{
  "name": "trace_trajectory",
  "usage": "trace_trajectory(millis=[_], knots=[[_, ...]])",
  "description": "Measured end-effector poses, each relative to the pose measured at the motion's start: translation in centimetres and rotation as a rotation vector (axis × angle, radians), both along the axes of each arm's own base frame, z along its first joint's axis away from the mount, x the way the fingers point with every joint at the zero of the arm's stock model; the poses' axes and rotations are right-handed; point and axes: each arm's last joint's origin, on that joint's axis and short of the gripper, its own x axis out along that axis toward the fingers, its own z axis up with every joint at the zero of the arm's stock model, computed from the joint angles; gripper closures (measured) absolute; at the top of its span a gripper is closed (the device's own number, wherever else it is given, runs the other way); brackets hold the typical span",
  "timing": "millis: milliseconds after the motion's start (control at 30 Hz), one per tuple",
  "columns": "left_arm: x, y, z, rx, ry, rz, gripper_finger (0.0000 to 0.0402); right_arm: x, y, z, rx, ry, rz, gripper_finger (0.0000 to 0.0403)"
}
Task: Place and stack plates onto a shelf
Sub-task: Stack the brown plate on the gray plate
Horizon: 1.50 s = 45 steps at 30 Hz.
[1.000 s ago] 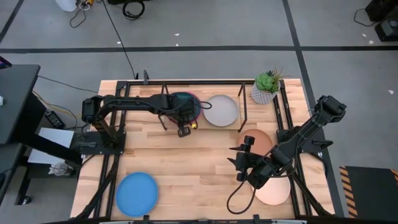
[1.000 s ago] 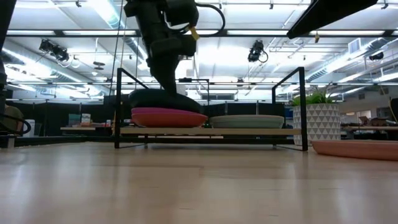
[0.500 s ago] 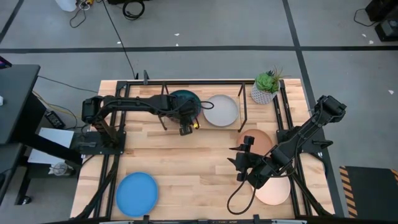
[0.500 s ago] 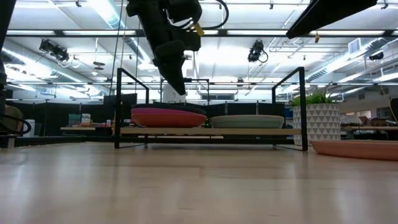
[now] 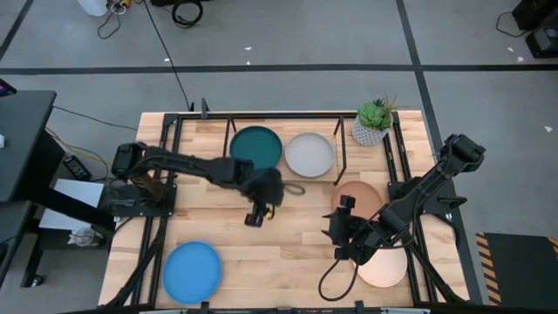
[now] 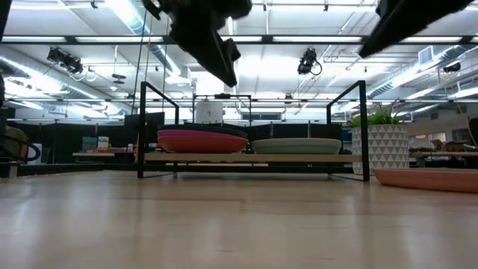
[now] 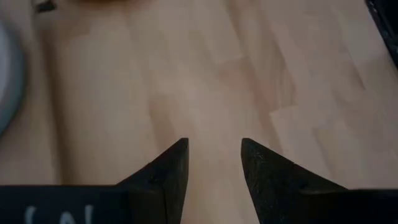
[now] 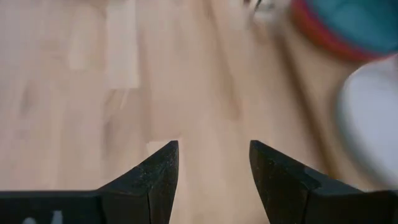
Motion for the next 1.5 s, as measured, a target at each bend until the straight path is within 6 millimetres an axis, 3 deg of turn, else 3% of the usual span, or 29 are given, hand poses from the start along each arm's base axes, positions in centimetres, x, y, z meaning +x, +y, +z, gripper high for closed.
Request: trace_trajectory(millis=[167,367,567,833,1233,1500], knots=[[-0.3,-2.9,0.1,0.094,-0.029,-0.025,0.0248,0.5,0.3,-2.2,0.118,0.133,-0.056,0.0202],[-0.4,-3.8,0.1,0.215,-0.055,-0.016,0.0249,0.9,-0.8,-5.4,0.128,0.355,-0.198,0.021],[-0.5,-3.8,0.0,0.217,-0.045,-0.01,0.0249,0.1,-2.2,-6.0,0.142,0.499,-0.362,0.0224],[-1.2,-4.1,0.1,0.23,0.0,-0.032,0.0249,-0.2,-3.5,-6.9,0.182,0.583,-0.422,0.0244],[-4.0,-5.2,4.1,0.189,-0.098,-0.043,0.0249,-0.3,-4.4,-8.8,0.264,0.614,-0.406,0.026],[-5.3,-5.7,6.1,0.167,-0.177,-0.051,0.0249,-0.4,-5.1,-9.8,0.294,0.633,-0.378,0.0324]])
